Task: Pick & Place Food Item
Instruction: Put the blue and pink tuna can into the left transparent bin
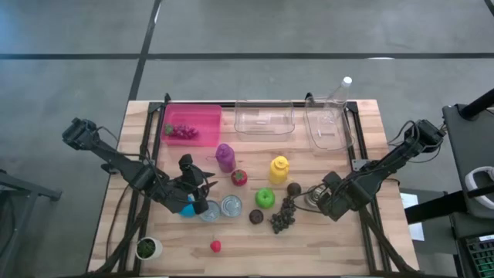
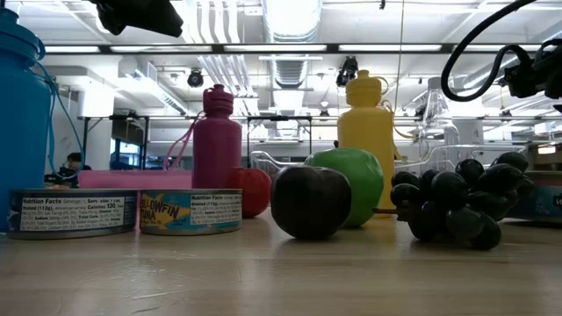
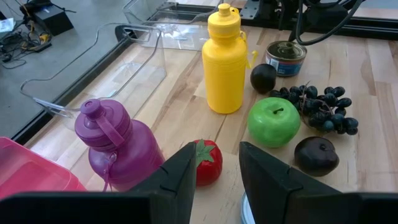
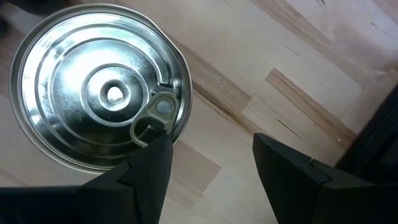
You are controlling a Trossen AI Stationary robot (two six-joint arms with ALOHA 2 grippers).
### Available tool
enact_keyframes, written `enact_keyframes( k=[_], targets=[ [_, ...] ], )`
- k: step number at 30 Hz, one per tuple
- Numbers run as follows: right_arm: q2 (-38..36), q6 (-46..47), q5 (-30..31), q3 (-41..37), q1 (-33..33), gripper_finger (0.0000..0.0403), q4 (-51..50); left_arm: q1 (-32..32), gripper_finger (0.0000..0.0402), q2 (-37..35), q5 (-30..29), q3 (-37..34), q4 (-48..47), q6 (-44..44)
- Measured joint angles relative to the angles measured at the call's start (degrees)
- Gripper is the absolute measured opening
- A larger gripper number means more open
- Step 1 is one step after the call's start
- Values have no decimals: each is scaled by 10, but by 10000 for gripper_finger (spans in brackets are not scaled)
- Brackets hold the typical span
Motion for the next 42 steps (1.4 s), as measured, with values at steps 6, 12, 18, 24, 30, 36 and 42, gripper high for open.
enact_keyframes(
  k=[6, 12, 18, 24, 30, 36, 42],
  targets=[
    [0, 3, -2, 0, 0, 224, 0, 0, 123, 0, 0, 0, 0, 0],
    [0, 9, -2, 0, 0, 224, 0, 0, 123, 0, 0, 0, 0, 0],
    [1, 9, -20, -1, 0, 224, 0, 0, 123, 0, 0, 0, 0, 0],
    [1, 9, -21, -2, 0, 224, 1, 0, 123, 0, 0, 0, 0, 0],
    [1, 12, -19, -6, 0, 224, 2, 0, 123, 0, 0, 0, 0, 0],
    [1, 19, -18, -12, 0, 224, 5, 0, 123, 0, 0, 0, 0, 0],
    [1, 23, -17, -21, 0, 224, 7, 0, 123, 0, 0, 0, 0, 0]
  ],
)
